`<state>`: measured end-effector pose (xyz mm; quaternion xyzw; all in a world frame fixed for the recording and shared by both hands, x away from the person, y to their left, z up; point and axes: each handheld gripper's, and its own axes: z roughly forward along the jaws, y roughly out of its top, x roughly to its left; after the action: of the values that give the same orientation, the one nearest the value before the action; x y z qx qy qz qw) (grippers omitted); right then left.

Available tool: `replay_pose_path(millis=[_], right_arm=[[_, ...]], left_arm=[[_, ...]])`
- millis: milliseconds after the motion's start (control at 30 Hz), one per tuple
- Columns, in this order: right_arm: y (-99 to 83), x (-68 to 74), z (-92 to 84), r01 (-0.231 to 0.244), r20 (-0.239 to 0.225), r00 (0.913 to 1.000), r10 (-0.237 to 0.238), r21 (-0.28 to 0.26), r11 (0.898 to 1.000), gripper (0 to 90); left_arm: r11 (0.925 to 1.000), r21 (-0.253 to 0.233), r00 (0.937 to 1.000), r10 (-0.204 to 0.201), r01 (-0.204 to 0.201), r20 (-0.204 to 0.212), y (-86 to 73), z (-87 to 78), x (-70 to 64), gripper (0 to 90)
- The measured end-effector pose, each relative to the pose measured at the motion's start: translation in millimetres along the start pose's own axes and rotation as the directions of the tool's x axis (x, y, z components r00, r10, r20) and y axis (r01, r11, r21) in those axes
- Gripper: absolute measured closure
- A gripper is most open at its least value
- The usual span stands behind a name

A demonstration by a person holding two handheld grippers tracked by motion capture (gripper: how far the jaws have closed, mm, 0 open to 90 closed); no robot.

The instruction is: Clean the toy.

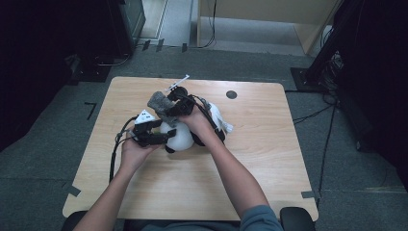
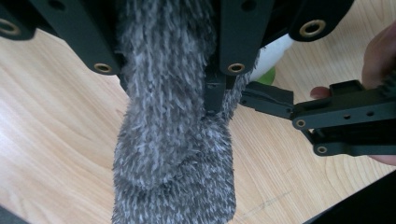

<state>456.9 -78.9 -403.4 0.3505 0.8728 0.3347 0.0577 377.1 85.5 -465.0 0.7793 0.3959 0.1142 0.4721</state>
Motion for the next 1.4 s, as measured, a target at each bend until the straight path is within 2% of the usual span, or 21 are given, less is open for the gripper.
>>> replay_pose_path(millis=[67,200,367,600,967,1133,1300,1400], right_arm=[[-0.7,-0.7,1.5,0.008,0.006,0.9999,-0.009,0.007,1.000,71.0],[-2.1,-3.5,0.1,0.034,0.019,0.9992,-0.035,0.026,0.999,70.3],[-5.3,-14.0,-6.5,-0.011,0.014,0.9998,0.011,0.036,0.999,70.3],[-18.8,-38.8,-23.8,-0.022,0.114,0.9934,0.014,0.067,0.998,70.5],[-40.9,-73.6,-55.1,-0.087,0.162,0.9832,0.084,0.014,0.996,70.2],[-45.1,-80.8,-63.6,-0.099,0.186,0.9779,0.096,0.006,0.995,70.5],[-50.6,-89.3,-71.4,-0.145,0.181,0.9730,0.143,-0.002,0.989,71.8],[-54.1,-93.2,-76.7,-0.147,0.201,0.9686,0.147,-0.013,0.989,72.1]], left_arm=[[0.9999,0.008,0.9999,-0.011,0.011,-0.002,0.5,0.1,0.2,22.7],[0.9998,0.022,0.9999,0.005,-0.005,-0.016,1.0,1.3,-3.8,24.1],[0.9992,0.041,0.9998,-0.002,0.002,-0.021,1.3,1.4,-4.5,25.6],[0.9993,0.036,0.9998,-0.005,0.006,-0.017,-0.1,1.8,-3.3,25.5],[0.9994,0.026,0.9996,-0.021,0.021,-0.018,-0.5,2.6,-3.3,25.7],[0.9996,0.024,0.9998,-0.017,0.017,-0.011,-1.0,2.0,-3.0,25.7],[0.9999,0.010,1.0000,-0.008,0.008,-0.004,-2.0,1.9,-2.3,26.0],[0.9999,0.008,1.0000,-0.008,0.008,0.001,-2.3,1.6,-1.6,26.1]])
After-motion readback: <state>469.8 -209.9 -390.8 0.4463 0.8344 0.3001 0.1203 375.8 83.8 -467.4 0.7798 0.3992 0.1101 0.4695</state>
